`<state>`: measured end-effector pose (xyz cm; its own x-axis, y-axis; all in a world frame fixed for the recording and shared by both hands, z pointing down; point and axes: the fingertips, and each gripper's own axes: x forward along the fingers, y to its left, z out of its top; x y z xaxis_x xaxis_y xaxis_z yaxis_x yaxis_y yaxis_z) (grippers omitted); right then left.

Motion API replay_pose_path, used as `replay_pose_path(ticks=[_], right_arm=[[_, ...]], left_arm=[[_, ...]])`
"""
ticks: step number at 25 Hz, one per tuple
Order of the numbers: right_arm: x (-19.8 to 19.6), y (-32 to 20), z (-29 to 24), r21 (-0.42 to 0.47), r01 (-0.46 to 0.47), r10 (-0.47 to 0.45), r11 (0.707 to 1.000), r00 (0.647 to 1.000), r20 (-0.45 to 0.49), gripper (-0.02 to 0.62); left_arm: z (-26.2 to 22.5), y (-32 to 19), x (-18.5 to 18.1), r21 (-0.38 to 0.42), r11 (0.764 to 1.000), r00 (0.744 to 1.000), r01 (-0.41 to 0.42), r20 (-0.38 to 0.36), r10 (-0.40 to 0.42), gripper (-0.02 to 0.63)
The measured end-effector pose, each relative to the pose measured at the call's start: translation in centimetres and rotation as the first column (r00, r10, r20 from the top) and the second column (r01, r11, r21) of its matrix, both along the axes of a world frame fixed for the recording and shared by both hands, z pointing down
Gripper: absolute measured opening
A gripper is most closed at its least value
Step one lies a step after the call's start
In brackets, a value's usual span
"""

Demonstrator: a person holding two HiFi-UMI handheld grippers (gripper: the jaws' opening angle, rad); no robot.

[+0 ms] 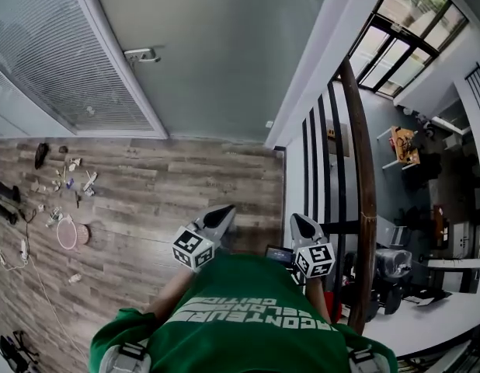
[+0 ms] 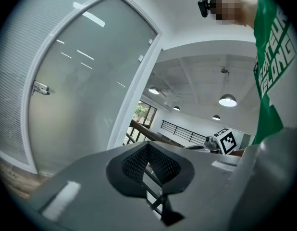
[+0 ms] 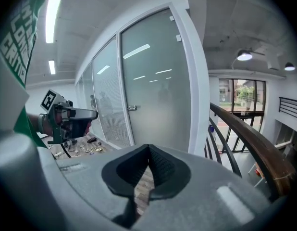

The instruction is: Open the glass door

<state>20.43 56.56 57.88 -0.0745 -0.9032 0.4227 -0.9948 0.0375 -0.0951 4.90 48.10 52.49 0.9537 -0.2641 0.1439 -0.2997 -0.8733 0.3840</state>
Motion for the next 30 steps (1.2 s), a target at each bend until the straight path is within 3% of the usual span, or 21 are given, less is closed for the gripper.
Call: replay_pose_path(ticks=[7,12,22,30], right_arm=[[-3.3,-7.1,-0.9,-0.017,0.117,-0.117,0.993,0.993,-0.024,-0.008],[-6.0,-12.2,-0.7,-0.019,0.173,-0.174,0.985,0.984,-0.03,-0.008],[-10.6,-18.2,0.2,-0.049,0.308,-0.311,0.95,0.949,-0.052,-0.008],[-9.3,-22.9,0.9,-0.057,0.377,-0.379,0.925,0.924,-0.045,-0.008]], left_arm=[[0.4,-6.3,-4.1,-0.032,0.992,0.992,0.123,-0.006,-0.124,0.015],[0.4,-10.8,-6.7,-0.025,0.986,0.986,0.168,-0.011,-0.168,0.015],[1.4,-17.2,-13.6,-0.032,0.939,0.94,0.342,0.014,-0.342,0.015],[1.4,-19.8,-12.8,-0.062,0.907,0.909,0.416,0.008,-0.416,0.015]])
